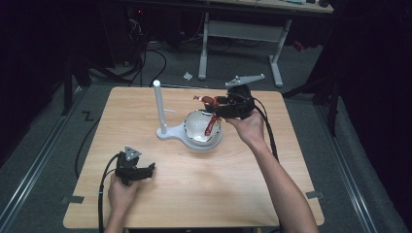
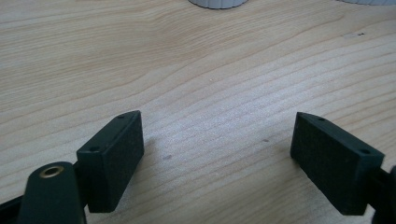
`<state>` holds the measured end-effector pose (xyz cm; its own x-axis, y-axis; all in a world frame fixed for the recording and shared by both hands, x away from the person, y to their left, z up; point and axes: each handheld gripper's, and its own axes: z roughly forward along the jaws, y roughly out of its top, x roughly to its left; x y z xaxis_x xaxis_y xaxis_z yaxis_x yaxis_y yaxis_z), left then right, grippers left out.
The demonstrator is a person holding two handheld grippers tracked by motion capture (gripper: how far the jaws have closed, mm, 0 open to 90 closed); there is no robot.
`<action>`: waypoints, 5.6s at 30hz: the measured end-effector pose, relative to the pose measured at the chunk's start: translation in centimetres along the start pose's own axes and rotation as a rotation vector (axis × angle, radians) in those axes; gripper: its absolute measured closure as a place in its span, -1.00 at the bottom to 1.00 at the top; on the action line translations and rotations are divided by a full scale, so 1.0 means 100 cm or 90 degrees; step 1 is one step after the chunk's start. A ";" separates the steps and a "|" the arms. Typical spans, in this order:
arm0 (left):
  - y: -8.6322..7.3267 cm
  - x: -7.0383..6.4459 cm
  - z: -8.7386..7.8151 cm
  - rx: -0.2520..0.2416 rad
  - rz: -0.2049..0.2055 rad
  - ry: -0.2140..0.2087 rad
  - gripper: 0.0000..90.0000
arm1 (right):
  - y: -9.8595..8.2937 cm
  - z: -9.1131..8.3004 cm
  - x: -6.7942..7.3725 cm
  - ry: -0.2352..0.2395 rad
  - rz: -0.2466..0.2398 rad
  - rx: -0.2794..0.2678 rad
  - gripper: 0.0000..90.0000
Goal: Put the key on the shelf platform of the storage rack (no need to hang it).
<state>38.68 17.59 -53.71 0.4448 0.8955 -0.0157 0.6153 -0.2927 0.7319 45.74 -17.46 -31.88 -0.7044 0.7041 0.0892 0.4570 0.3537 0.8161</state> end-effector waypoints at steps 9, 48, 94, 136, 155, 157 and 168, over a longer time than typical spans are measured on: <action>0.000 0.000 0.000 0.000 0.001 0.000 -0.61 | 0.000 0.016 -0.003 -0.002 0.010 0.011 0.05; 0.000 0.000 0.000 0.000 0.000 0.000 -0.61 | -0.052 0.082 -0.019 -0.013 0.047 0.098 0.04; 0.000 0.000 0.000 0.000 0.001 0.001 -0.61 | -0.073 0.053 -0.029 -0.040 0.051 0.055 -0.10; 0.000 0.000 0.000 0.001 0.001 0.001 -0.61 | -0.110 -0.043 -0.044 -0.110 0.087 -0.040 0.06; 0.000 0.000 0.000 0.001 0.001 0.000 -0.61 | -0.119 -0.084 -0.038 -0.142 0.093 -0.063 0.06; 0.000 0.000 0.000 0.000 0.000 0.001 -0.61 | -0.120 -0.087 -0.037 -0.149 0.087 -0.066 0.06; 0.000 0.000 0.000 0.000 0.000 0.001 -0.60 | -0.134 -0.103 -0.039 -0.166 0.106 -0.075 0.07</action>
<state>38.70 17.59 -53.71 0.4437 0.8960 -0.0150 0.6151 -0.2923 0.7322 36.75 -31.25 -37.33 -0.4551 0.8859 0.0900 0.4777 0.1576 0.8643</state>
